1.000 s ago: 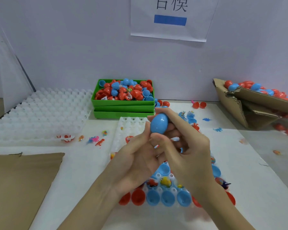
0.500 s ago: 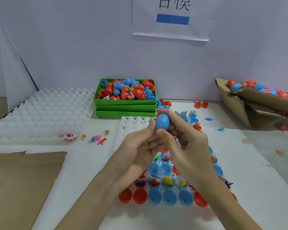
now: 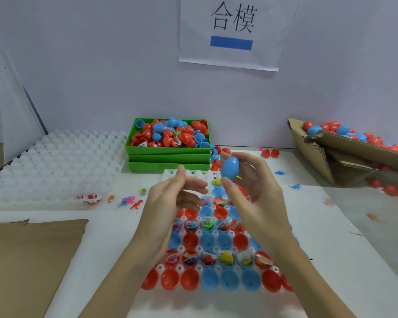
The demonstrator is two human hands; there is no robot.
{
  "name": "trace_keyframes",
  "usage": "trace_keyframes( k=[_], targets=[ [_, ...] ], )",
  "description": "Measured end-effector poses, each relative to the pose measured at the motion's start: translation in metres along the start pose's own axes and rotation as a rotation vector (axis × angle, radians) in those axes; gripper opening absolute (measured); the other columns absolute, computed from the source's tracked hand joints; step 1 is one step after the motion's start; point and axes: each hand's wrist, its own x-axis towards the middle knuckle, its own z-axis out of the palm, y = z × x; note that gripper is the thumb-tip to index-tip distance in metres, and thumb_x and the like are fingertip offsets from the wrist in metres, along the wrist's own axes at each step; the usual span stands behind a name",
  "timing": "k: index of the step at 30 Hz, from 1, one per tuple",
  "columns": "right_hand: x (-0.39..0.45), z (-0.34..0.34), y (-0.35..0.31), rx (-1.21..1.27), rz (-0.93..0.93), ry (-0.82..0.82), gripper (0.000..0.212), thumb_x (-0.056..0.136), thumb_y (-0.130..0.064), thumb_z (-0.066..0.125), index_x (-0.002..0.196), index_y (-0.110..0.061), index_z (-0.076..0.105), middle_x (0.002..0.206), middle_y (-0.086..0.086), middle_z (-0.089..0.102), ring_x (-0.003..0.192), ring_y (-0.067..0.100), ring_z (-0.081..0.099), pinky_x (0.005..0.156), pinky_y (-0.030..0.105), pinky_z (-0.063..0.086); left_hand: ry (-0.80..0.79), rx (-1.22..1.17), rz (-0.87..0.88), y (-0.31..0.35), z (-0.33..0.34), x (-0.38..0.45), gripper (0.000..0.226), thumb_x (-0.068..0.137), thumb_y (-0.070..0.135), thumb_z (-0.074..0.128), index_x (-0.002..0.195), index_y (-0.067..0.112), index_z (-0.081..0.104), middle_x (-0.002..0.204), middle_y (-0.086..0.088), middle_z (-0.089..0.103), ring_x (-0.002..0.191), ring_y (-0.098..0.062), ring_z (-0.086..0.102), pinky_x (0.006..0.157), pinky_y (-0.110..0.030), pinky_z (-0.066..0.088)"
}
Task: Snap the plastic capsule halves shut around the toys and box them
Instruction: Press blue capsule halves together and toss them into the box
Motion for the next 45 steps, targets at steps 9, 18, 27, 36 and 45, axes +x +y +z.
trace_keyframes(
  k=[9, 18, 27, 36, 45],
  targets=[
    [0.145, -0.119, 0.028, 1.248, 0.524, 0.538, 0.029, 0.110, -0.013, 0.046, 0.131, 0.005, 0.055, 0.137, 0.023, 0.062, 0.117, 0.032, 0.067, 0.093, 0.036, 0.059, 0.021, 0.029, -0.033, -0.005, -0.008, 0.004, 0.051, 0.106, 0.040, 0.048, 0.081, 0.009, 0.080, 0.089, -0.015, 0.078, 0.073, -0.023, 0.071, 0.072, -0.033, 0.056],
    [0.186, -0.168, 0.058, 1.189, 0.549, 0.628, 0.047, 0.113, -0.015, 0.026, 0.154, 0.009, 0.030, 0.155, 0.027, 0.044, 0.144, 0.037, 0.044, 0.115, 0.041, 0.041, 0.014, 0.013, -0.054, -0.007, -0.008, 0.009, 0.052, 0.098, 0.047, 0.050, 0.079, 0.009, 0.081, 0.086, -0.020, 0.077, 0.068, -0.025, 0.072, 0.076, -0.043, 0.056],
    [0.133, -0.075, 0.087, 0.075, 0.555, 0.117, 0.027, 0.110, -0.006, 0.041, 0.116, 0.003, 0.066, 0.106, 0.016, 0.075, 0.087, 0.023, 0.074, 0.074, 0.027, 0.060, 0.039, 0.055, -0.050, -0.008, -0.011, 0.009, 0.052, 0.105, 0.041, 0.048, 0.078, 0.010, 0.081, 0.085, -0.017, 0.077, 0.069, -0.023, 0.072, 0.073, -0.039, 0.055],
    [0.134, -0.042, 0.107, -0.792, 0.108, -0.219, 0.022, 0.102, -0.007, 0.059, 0.114, -0.009, 0.077, 0.112, 0.006, 0.077, 0.085, 0.009, 0.061, 0.074, 0.007, 0.043, 0.062, 0.085, -0.051, -0.008, -0.014, 0.010, 0.053, 0.107, 0.040, 0.046, 0.078, 0.013, 0.081, 0.085, -0.015, 0.077, 0.071, -0.022, 0.072, 0.071, -0.035, 0.055],
    [0.133, -0.059, 0.107, -1.005, 0.253, -0.600, 0.032, 0.103, -0.015, 0.061, 0.134, -0.012, 0.068, 0.136, 0.005, 0.068, 0.117, 0.023, 0.065, 0.100, 0.031, 0.050, 0.043, 0.093, -0.048, -0.005, -0.013, 0.007, 0.054, 0.108, 0.041, 0.045, 0.079, 0.014, 0.081, 0.086, -0.013, 0.078, 0.072, -0.021, 0.074, 0.074, -0.036, 0.055]
  ],
)
